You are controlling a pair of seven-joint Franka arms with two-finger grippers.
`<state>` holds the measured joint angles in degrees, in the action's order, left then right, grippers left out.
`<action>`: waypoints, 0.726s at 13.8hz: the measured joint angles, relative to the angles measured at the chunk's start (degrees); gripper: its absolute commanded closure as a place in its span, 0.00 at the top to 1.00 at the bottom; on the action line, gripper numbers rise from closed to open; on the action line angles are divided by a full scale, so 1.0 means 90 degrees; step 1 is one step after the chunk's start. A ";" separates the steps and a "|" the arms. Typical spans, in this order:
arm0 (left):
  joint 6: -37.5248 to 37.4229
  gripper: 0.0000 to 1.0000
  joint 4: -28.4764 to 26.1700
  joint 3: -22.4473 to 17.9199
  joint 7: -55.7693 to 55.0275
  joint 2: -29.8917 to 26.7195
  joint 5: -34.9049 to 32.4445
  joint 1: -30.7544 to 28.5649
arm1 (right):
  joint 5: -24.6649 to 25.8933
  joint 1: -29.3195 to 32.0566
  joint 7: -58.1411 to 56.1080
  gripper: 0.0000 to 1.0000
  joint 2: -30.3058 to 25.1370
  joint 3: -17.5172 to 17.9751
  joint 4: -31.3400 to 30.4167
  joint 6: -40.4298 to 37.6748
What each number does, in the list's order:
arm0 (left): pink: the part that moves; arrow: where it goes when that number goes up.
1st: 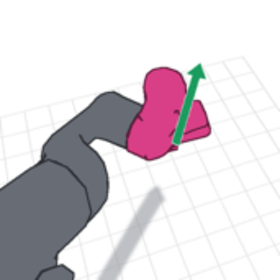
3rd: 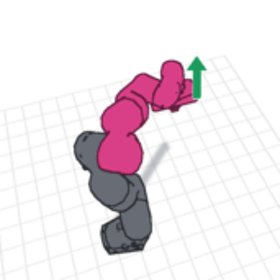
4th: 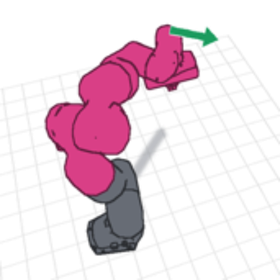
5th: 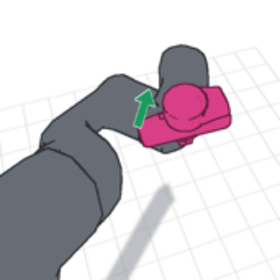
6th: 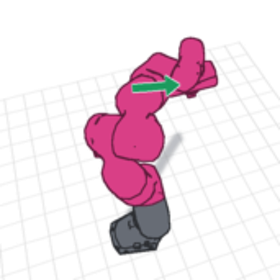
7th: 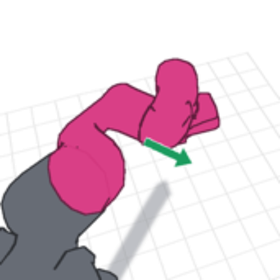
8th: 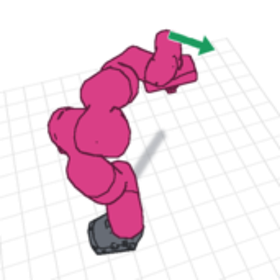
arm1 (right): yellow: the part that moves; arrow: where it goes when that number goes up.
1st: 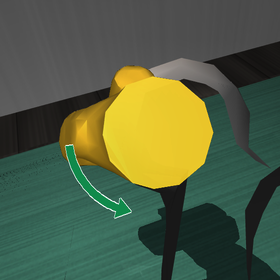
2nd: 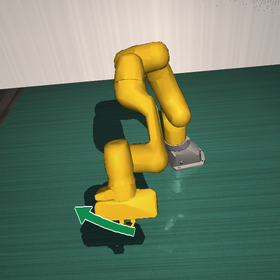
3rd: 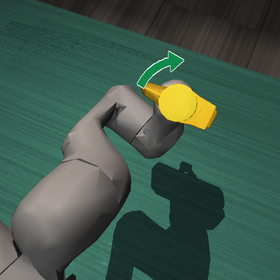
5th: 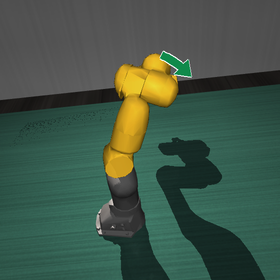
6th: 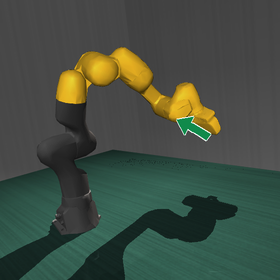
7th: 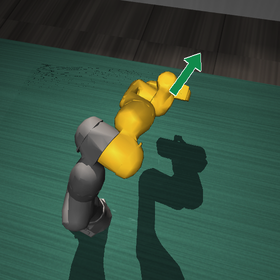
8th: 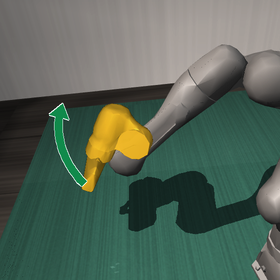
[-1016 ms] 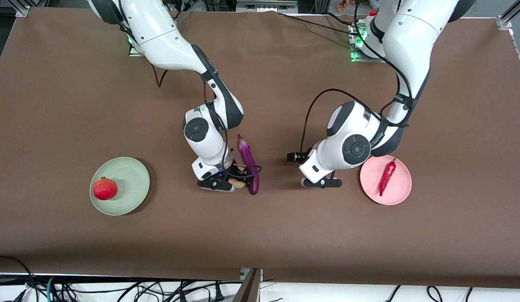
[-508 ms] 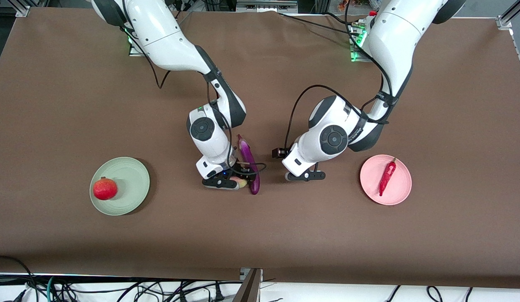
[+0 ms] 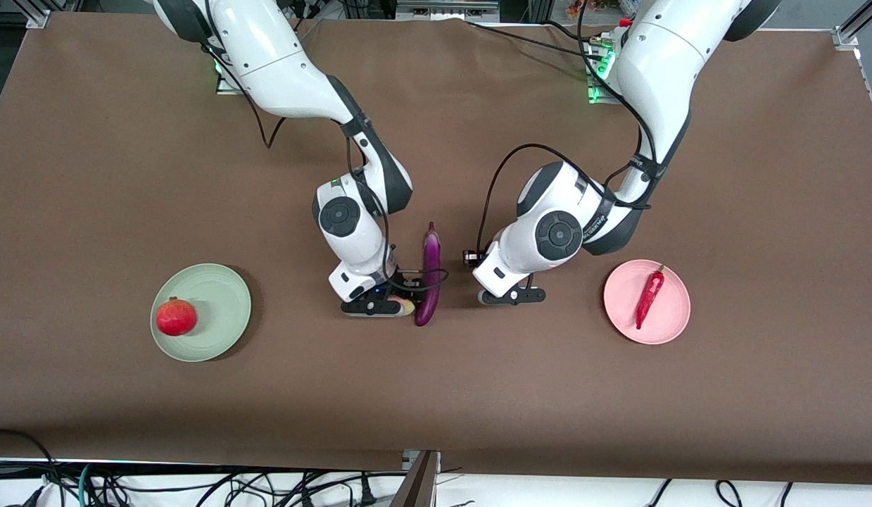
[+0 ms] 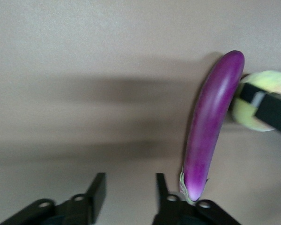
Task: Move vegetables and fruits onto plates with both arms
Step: 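Carry the peach to the green plate and the eggplant toward the pink plate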
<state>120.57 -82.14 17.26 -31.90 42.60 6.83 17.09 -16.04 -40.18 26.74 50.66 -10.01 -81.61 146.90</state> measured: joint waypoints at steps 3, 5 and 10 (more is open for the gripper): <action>0.0060 0.07 0.0001 0.0005 0.0000 0.0018 0.0000 0.0009 | 0.0002 0.0051 -0.0712 0.09 -0.0498 -0.0787 0.0060 -0.1225; 0.0282 0.25 0.0001 0.0020 0.0000 0.0066 0.0000 0.0103 | -0.0005 0.0121 -0.1709 0.09 -0.0821 -0.1431 0.0053 -0.2136; 0.1325 0.60 0.0020 0.0017 -0.0206 0.0393 0.0000 0.0545 | -0.0006 0.0985 -0.4029 0.09 -0.0882 -0.2173 -0.0136 -0.2667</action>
<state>132.50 -81.96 17.41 -33.75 46.14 6.83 22.00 -16.10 -31.32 -9.52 42.73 -29.57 -82.83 122.90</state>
